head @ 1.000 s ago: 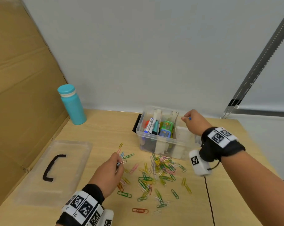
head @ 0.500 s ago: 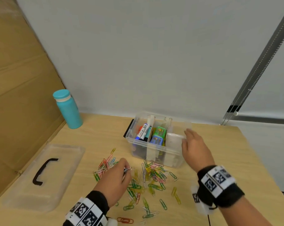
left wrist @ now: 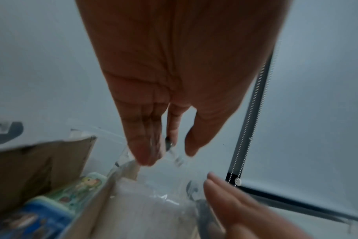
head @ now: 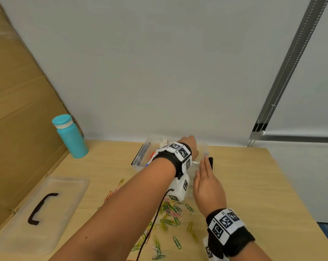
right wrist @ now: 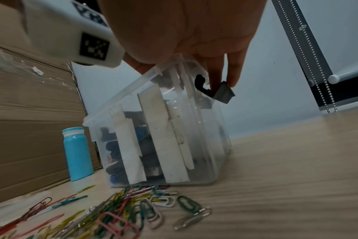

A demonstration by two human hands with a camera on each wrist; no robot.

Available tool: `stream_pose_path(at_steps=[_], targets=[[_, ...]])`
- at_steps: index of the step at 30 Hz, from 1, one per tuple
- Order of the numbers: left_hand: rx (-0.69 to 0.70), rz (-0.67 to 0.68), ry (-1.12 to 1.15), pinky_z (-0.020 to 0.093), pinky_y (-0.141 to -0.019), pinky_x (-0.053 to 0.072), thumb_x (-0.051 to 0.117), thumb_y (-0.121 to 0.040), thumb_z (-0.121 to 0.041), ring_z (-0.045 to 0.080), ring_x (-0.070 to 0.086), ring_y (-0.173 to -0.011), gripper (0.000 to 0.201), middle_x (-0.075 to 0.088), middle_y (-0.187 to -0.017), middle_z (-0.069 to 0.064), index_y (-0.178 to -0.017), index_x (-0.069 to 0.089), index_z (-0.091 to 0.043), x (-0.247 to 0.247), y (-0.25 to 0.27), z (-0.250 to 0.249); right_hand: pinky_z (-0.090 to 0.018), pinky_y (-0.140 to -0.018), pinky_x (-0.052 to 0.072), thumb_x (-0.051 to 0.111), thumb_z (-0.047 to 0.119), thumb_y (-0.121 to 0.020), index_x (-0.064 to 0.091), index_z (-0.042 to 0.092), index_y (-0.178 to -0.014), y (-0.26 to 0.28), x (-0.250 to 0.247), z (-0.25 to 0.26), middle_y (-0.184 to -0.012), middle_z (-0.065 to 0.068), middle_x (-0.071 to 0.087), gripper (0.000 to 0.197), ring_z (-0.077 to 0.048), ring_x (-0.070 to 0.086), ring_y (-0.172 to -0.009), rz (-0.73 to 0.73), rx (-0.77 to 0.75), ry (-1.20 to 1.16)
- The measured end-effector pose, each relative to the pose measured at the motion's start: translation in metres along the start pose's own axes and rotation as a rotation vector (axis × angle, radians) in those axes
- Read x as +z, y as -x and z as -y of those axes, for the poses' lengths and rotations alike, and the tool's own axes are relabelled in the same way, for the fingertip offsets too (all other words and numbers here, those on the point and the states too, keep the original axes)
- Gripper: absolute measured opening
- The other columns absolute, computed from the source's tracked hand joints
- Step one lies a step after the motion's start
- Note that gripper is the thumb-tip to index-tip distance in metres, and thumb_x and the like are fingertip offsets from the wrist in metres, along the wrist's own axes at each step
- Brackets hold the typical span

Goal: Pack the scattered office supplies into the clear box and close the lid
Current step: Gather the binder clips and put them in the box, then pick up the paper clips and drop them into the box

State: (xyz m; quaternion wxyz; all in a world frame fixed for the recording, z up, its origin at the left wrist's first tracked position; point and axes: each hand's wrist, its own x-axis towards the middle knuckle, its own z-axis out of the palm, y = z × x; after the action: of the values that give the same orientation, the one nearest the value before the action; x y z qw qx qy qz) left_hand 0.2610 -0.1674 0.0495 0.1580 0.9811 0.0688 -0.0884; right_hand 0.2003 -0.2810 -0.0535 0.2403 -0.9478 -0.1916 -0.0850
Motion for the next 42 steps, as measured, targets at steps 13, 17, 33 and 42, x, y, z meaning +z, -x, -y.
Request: stream_pose_path(at_steps=[13,17,33,42], targets=[[0.136,-0.029,0.595,0.023,-0.083,0.053,0.04,-0.095,-0.006,0.009,0.065,-0.091,0.029,0.068,-0.109,-0.001,-0.11,0.062,-0.017,-0.001,0.075,0.061,-0.034,-0.098,0.046,0.005,0.042,-0.094,0.029,0.011,-0.148,0.0,0.004,-0.005,-0.16,0.0,0.008,0.066,-0.018,0.049,-0.127,-0.021,-0.016,-0.025],[0.065,-0.167,0.527,0.017,-0.083,0.048,0.044,-0.095,-0.009,-0.003,0.06,-0.094,0.028,0.066,-0.106,-0.013,-0.107,0.065,-0.024,0.032,0.142,0.126,-0.038,-0.101,0.044,0.014,0.036,-0.099,0.03,0.014,-0.147,0.001,0.006,-0.005,-0.16,0.002,0.008,0.056,-0.02,0.043,-0.132,-0.032,-0.016,-0.082],[-0.112,0.044,0.174,0.03,-0.12,0.006,0.045,-0.096,-0.033,0.021,0.0,-0.148,0.068,-0.001,-0.16,-0.001,-0.152,0.009,-0.021,0.111,0.18,0.256,-0.031,-0.1,0.035,0.044,0.022,-0.095,0.042,0.009,-0.131,0.071,0.035,0.015,-0.133,-0.008,0.033,0.038,-0.026,0.039,-0.121,0.28,0.205,-0.119],[0.1,0.322,-0.08,0.047,-0.119,-0.004,0.033,-0.095,-0.046,0.021,-0.02,-0.145,0.068,-0.022,-0.157,-0.005,-0.151,-0.003,-0.03,0.132,0.197,0.225,-0.041,-0.119,0.016,0.003,0.075,-0.076,0.01,0.024,-0.151,0.085,0.064,0.051,-0.159,0.005,0.01,0.091,-0.022,0.005,-0.147,0.565,0.064,0.156]])
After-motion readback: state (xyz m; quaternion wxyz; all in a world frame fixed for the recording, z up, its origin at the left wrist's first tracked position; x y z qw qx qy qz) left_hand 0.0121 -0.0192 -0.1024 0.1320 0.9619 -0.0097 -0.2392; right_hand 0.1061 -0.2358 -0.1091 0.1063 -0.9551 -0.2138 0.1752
